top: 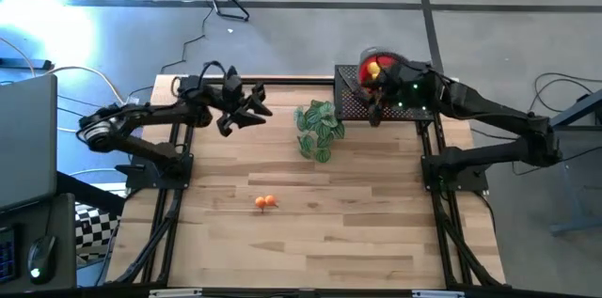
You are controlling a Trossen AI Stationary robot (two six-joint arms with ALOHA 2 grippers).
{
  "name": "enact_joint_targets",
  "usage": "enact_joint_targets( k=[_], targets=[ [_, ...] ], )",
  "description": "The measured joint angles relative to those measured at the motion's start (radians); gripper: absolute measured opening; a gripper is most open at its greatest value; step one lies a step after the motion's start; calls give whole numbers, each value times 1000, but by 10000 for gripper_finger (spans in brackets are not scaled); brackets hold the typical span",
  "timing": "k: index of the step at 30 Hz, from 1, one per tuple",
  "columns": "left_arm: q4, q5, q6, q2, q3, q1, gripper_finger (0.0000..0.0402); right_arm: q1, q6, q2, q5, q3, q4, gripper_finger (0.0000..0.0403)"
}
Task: Pick & Place Fruit
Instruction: Put the orange pear into the red colander
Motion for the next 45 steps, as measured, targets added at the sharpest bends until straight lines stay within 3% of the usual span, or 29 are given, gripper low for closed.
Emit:
enact_joint_targets(
  k=[7,13,17,25,36,45],
  targets=[
    [-120,-41,19,-170,-151,0,131,75,-10,49,-126,0,40,131],
    [-419,-131,166,-307,-194,-27,131,133,-36,108,-136,0,96,102],
    [-657,-272,317,-394,-194,-117,131,151,-39,144,-133,0,98,87],
    [-990,-681,447,-501,-194,-373,131,191,-101,201,-138,0,112,67],
    [-1163,-1183,367,-508,-194,-714,131,194,-205,216,-190,0,175,47],
    [-1299,-1427,280,-448,-79,-911,131,146,-240,215,-378,-28,206,27]
  ],
)
